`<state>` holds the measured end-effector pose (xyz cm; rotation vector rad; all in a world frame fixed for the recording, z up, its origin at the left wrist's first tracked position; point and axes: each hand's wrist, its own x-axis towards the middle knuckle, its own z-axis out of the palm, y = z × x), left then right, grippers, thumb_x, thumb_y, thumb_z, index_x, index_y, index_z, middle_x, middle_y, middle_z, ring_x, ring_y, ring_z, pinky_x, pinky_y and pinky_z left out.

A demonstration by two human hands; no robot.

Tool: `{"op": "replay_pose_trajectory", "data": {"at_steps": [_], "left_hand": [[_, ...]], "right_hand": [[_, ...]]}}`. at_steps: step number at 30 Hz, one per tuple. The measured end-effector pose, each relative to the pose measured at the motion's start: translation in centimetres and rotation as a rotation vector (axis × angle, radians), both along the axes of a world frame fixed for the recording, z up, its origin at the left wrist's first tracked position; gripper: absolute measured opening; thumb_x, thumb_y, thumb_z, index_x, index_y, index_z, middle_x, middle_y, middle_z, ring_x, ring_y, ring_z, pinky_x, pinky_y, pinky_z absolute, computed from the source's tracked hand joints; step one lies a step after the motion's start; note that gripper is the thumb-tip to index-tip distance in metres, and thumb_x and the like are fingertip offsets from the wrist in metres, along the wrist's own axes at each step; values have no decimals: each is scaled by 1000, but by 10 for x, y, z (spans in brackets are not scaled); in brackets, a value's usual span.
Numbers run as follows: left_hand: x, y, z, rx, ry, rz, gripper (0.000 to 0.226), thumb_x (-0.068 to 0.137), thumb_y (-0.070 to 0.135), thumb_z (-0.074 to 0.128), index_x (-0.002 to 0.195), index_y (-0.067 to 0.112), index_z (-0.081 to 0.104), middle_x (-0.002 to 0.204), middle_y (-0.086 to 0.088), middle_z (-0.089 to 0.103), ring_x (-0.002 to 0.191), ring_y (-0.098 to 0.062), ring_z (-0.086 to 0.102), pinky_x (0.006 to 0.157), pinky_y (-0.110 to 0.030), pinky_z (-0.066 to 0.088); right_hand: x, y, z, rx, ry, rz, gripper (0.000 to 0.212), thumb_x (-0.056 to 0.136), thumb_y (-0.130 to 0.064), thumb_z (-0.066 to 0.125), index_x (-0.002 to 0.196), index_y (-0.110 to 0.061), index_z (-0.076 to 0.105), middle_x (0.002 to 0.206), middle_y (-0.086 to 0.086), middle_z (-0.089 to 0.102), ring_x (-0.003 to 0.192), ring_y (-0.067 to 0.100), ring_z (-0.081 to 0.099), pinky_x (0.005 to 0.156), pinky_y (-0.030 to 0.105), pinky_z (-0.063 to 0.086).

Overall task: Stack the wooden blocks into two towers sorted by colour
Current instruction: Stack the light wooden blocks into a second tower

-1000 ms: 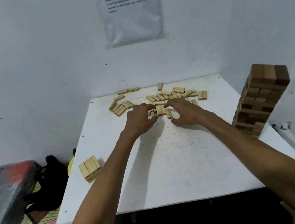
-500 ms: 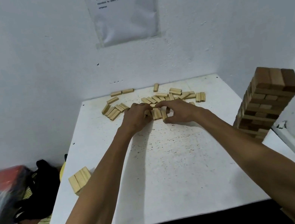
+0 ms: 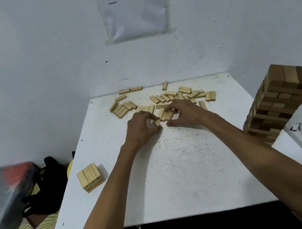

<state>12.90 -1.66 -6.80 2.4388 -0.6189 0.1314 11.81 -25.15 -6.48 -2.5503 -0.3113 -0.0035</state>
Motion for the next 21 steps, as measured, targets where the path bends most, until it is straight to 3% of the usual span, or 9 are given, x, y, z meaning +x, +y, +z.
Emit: {"op": "replay_pose_trajectory", "data": {"at_steps": [2, 4, 6, 10, 15, 21], "left_hand": [[-11, 5, -6, -42, 0, 29, 27, 79, 45, 83, 97, 29, 71, 107, 10, 67, 103, -14, 56, 86, -39, 49], [-16, 10, -7, -42, 14, 51, 30, 80, 48, 82, 97, 26, 70, 101, 12, 63, 98, -12, 53, 83, -38, 48], [-18, 15, -6, -14, 11, 50, 29, 81, 50, 81, 94, 26, 70, 103, 10, 66, 100, -14, 54, 86, -40, 49], [-26, 17, -5, -56, 14, 75, 20, 78, 47, 75, 87, 31, 68, 109, 15, 72, 111, -13, 58, 97, -45, 49], [-31, 16, -6, -92, 19, 63, 17, 82, 44, 77, 92, 32, 70, 113, 15, 72, 117, -12, 55, 103, -47, 44], [-40, 16, -11, -132, 25, 81, 17, 82, 42, 77, 93, 31, 70, 112, 18, 71, 116, -9, 54, 105, -48, 42]], "right_hand": [[-2, 1, -7, 25, -55, -26, 43, 82, -44, 83, 120, -28, 69, 116, -7, 64, 104, 10, 58, 84, 22, 46], [-6, 3, -9, 52, -107, -40, 30, 84, -35, 83, 111, -23, 74, 109, -5, 68, 96, 1, 58, 77, 7, 39], [-9, 7, -7, 80, -124, -63, 23, 85, -29, 83, 106, -21, 75, 104, -5, 68, 92, -4, 57, 72, 1, 39], [-14, 16, -4, 103, -156, -80, 19, 84, -28, 84, 98, -19, 75, 97, -3, 69, 86, 1, 58, 73, 16, 44], [-15, 24, -9, 86, -182, -132, 20, 82, -37, 82, 91, -23, 71, 91, -6, 67, 89, 11, 60, 75, 35, 55], [-16, 37, -13, 83, -221, -235, 24, 83, -39, 81, 90, -18, 70, 94, 1, 67, 101, 21, 57, 79, 33, 47]]}}
